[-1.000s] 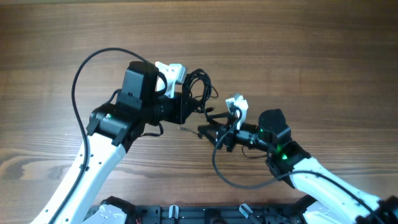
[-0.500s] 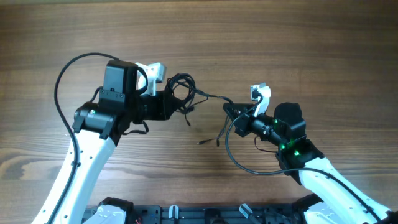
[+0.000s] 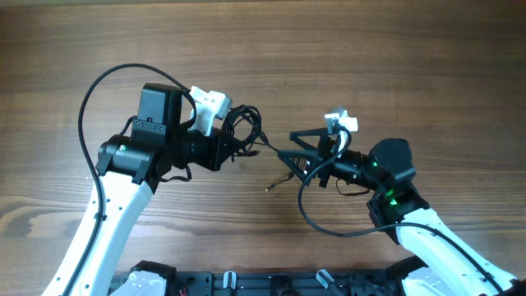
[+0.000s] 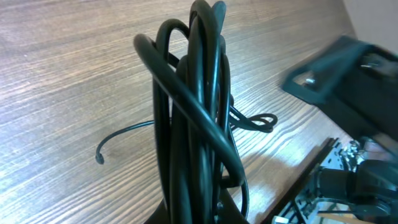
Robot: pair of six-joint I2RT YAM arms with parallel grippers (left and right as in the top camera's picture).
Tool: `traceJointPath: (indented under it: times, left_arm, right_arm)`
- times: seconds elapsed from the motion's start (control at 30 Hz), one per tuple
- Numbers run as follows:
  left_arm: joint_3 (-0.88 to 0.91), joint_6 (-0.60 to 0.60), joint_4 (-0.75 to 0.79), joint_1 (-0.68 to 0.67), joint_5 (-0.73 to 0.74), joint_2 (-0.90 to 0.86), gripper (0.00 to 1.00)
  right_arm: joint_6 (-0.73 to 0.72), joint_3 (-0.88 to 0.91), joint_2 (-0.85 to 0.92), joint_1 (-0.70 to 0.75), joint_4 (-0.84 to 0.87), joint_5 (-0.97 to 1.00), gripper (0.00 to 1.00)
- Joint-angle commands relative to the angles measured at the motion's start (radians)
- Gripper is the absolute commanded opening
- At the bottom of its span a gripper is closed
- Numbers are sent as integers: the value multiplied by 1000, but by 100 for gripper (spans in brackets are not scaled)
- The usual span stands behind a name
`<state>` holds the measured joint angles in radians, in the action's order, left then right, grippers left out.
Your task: Untangle cables
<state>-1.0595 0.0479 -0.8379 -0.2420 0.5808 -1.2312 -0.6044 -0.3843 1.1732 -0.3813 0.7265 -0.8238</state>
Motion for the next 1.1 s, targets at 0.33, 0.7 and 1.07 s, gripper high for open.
traceJointPath:
  times: [0.33, 0.7, 1.07]
  left_arm:
    - [-5, 372, -92, -211, 233, 2, 5]
    - [-11, -244, 157, -77, 79, 14, 100]
    - [-10, -329, 187, -104, 69, 13, 70]
  right_arm:
    - [-26, -10, 84, -33, 74, -61, 58]
    - [-80, -10, 84, -23, 12, 104, 5]
    - [-184, -10, 84, -24, -40, 243, 5]
